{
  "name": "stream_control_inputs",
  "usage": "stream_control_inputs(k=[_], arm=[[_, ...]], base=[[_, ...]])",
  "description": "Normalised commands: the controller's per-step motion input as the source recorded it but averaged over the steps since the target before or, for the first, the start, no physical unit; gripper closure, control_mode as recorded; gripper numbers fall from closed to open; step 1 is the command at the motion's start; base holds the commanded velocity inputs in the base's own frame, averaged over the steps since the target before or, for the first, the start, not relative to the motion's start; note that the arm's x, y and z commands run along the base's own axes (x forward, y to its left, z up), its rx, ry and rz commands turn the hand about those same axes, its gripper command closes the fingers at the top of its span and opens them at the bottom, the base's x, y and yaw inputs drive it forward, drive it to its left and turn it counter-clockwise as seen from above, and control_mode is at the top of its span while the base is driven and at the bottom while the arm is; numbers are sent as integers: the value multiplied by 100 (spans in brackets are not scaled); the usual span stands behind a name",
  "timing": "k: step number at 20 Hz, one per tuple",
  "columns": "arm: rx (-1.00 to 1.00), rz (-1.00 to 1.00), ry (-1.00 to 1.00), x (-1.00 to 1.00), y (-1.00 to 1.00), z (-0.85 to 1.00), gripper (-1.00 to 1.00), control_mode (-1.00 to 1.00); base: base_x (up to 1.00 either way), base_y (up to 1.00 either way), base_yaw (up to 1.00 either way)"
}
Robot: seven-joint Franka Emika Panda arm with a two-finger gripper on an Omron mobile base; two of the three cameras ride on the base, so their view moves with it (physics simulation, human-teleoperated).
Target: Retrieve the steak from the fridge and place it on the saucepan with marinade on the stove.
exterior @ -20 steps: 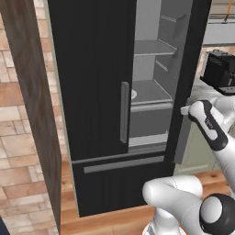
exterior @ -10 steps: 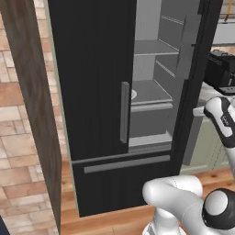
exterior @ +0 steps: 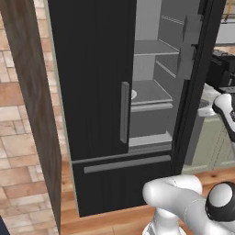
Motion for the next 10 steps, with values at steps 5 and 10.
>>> stream_control_inputs(k=[5,10], arm=[[0,0,-8,-49,-27,0,-100,-100],[0,-7,-23,-50,-27,-5,-100,-100]], base=[[0,0,0],[0,0,0]])
